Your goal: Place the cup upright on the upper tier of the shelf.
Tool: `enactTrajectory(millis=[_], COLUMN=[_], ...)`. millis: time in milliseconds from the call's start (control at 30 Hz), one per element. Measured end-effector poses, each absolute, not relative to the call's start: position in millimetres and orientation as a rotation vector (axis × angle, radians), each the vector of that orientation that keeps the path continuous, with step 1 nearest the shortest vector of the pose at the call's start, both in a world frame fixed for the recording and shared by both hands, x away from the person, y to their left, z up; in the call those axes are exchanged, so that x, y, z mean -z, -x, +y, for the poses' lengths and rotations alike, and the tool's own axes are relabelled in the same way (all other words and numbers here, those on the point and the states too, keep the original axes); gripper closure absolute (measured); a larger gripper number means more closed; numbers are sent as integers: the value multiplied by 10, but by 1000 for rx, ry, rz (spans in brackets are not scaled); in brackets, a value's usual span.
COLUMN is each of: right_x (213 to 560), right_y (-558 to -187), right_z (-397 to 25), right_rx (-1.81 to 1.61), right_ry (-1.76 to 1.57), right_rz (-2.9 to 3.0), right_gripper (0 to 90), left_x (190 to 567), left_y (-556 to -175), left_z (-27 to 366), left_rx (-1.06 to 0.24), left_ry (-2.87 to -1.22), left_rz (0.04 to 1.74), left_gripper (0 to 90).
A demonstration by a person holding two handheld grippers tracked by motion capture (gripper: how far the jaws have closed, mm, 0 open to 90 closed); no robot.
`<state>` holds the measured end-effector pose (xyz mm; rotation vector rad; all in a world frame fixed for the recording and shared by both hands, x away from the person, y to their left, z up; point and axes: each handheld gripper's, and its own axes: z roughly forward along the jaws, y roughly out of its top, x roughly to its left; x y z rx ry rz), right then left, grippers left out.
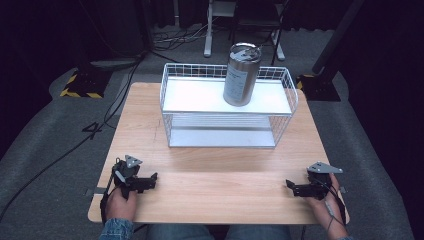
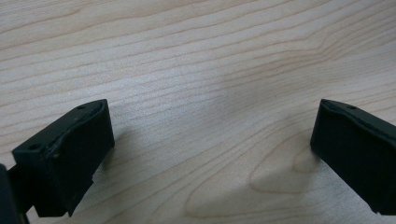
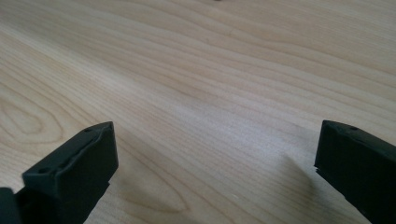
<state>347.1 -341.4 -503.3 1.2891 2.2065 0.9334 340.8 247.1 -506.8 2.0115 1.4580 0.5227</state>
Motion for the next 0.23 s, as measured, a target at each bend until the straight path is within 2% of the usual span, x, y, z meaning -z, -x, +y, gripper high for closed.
enactTrajectory(millis=[233], right_x=[5065], right_y=[-3453], right_z=[-3351], right_rx=[-935], right_ry=[-1290], right_rz=[2246], right_gripper=[0], left_x=[5068], left_y=[-3407], left_z=[2470], left_rx=[-522], left_ry=[-2010], left_rz=[1459], left_gripper=[0])
